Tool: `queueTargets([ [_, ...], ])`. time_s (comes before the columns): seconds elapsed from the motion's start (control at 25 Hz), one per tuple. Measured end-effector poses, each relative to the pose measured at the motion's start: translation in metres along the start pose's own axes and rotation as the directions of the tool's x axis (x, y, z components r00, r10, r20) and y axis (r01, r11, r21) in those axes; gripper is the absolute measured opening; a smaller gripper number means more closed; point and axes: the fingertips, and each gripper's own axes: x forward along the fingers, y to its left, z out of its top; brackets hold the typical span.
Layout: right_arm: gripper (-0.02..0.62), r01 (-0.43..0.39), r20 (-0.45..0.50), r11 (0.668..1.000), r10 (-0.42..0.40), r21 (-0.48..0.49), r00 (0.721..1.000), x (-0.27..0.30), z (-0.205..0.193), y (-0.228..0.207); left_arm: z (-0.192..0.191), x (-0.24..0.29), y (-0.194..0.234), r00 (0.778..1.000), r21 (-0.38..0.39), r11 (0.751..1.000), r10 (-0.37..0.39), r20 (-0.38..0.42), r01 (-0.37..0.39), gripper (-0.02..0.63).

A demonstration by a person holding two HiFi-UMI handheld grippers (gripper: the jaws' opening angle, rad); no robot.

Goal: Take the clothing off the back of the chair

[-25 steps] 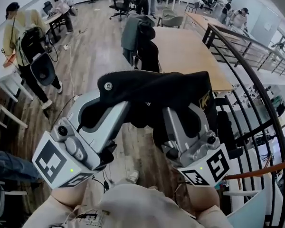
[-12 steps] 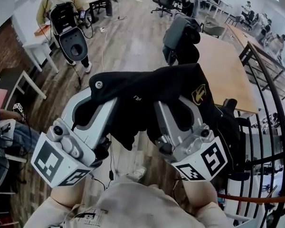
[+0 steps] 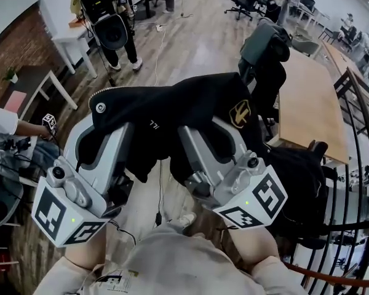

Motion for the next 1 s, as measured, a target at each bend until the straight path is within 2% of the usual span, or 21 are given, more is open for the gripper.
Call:
queueTargets([
  [0.2, 0.037, -0.016, 0.003, 0.998, 0.016, 0.057, 1.0, 0.005, -0.011, -0.002, -0.006, -0.004, 0.007, 1.0, 0.016, 0.999, 0.029, -0.011, -0.029, 0.009],
  [0.48, 0.037, 0.058, -0.02, 0.992, -0.056, 0.113, 0.998, -0.012, -0.026, -0.02, -0.032, 0.003, 0.001, 0.999, -0.02, 1.0, 0.012, -0.053, -0.013, 0.009],
  [0.64, 0.037, 0.077, -0.038, 0.99, -0.073, 0.118, 0.997, -0.02, -0.036, -0.028, -0.047, 0.006, 0.0, 0.998, -0.034, 0.999, 0.011, -0.067, -0.013, 0.009],
  [1.0, 0.035, 0.141, -0.121, 0.983, -0.126, 0.119, 0.985, -0.051, -0.065, -0.053, -0.096, 0.01, -0.011, 0.987, -0.068, 0.998, 0.006, -0.161, -0.017, 0.009],
])
